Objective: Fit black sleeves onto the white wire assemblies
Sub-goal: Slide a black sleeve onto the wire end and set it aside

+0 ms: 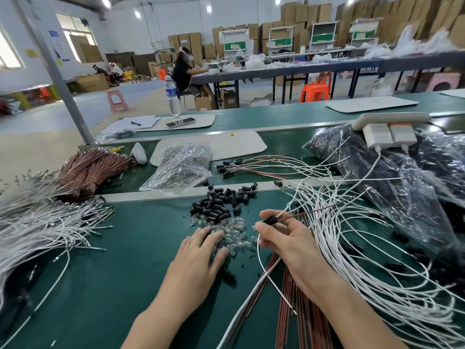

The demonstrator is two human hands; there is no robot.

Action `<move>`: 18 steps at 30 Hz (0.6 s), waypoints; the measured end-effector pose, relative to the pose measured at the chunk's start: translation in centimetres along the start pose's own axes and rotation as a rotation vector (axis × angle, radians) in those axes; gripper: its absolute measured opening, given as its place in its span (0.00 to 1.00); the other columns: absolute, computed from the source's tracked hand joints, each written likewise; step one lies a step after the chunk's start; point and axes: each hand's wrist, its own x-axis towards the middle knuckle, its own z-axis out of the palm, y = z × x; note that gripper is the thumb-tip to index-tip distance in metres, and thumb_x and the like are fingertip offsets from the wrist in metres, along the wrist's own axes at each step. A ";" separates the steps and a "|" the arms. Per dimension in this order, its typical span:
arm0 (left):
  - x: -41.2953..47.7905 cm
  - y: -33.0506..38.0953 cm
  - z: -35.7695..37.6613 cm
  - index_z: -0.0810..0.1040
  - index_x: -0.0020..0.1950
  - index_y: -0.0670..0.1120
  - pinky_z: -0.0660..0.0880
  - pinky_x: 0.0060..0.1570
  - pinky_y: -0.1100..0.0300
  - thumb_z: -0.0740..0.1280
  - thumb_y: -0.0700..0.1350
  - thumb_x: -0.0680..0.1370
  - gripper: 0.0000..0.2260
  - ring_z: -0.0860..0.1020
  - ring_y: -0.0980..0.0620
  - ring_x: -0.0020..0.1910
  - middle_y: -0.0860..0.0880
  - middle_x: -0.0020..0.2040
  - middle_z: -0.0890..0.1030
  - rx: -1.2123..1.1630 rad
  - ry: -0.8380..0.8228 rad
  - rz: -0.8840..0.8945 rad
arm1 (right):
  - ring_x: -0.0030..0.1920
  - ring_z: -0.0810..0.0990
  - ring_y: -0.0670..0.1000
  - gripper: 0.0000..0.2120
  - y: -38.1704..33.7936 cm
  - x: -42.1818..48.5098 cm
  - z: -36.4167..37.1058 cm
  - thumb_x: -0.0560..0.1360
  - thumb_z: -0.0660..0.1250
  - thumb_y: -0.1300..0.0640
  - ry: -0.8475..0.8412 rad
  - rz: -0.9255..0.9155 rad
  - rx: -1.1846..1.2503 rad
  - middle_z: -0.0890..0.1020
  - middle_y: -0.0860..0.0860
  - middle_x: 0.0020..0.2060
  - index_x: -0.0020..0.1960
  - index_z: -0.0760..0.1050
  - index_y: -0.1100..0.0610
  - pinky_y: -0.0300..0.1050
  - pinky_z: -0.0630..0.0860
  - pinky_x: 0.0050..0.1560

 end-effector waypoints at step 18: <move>1.1 2.1 -1.1 0.74 0.51 0.57 0.70 0.51 0.68 0.65 0.53 0.80 0.02 0.75 0.57 0.50 0.61 0.47 0.75 -0.328 0.462 0.145 | 0.42 0.84 0.50 0.08 0.2 0.5 -0.3 0.67 0.77 0.57 -0.018 0.001 0.102 0.84 0.51 0.38 0.46 0.85 0.49 0.41 0.82 0.49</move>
